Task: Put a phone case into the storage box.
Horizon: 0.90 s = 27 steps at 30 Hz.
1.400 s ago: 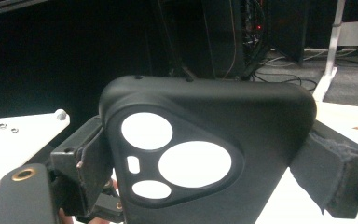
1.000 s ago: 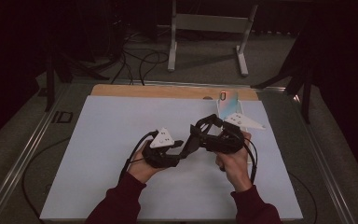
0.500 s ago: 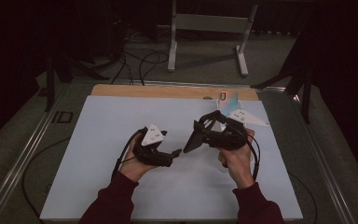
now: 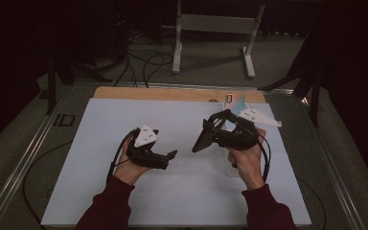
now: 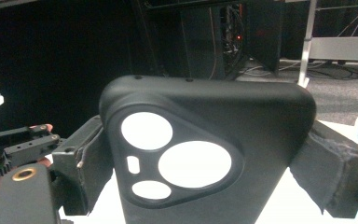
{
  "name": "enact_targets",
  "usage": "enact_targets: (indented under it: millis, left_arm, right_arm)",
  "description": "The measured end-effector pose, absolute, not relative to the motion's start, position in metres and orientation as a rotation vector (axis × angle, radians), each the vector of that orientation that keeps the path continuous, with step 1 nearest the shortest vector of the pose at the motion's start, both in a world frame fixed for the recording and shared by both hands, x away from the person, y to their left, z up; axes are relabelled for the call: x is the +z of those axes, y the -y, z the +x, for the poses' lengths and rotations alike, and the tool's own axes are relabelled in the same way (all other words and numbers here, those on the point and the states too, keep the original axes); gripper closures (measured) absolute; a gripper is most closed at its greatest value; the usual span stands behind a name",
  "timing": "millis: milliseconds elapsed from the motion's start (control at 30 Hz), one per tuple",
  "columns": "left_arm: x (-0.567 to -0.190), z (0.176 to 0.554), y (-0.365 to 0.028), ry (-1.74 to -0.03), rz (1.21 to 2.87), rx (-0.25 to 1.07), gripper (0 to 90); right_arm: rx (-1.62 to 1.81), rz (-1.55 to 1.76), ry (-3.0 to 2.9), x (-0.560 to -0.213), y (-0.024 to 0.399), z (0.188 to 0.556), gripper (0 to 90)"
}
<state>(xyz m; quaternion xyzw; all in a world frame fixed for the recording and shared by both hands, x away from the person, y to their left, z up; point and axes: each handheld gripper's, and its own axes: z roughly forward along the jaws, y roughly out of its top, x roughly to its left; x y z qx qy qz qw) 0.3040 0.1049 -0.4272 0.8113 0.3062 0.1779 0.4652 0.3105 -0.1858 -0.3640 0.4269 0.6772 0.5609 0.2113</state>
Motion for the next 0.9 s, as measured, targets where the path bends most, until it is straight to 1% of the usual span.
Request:
enact_targets:
  millis: [167,233,333,467,900]
  left_arm:
    - [-0.429,0.305,-0.112,-0.766,2.006,0.429,0.8]
    - [-0.430,0.305,-0.115,-0.774,2.013,0.442,0.0]
    - [-0.433,0.304,-0.122,-0.791,2.002,0.456,0.0]
    - [-0.436,0.305,-0.132,-0.817,1.980,0.506,0.0]
    - [-0.444,0.304,-0.159,-0.878,1.943,0.547,0.0]
  right_arm:
    - [1.550,1.181,-1.878,-0.362,0.188,0.313,13.5]
    - [1.548,1.181,-1.875,-0.362,0.189,0.314,13.5]
    - [1.543,1.186,-1.868,-0.361,0.191,0.315,13.5]
    - [1.540,1.186,-1.857,-0.359,0.194,0.316,13.5]
    - [1.524,1.199,-1.835,-0.359,0.201,0.321,13.5]
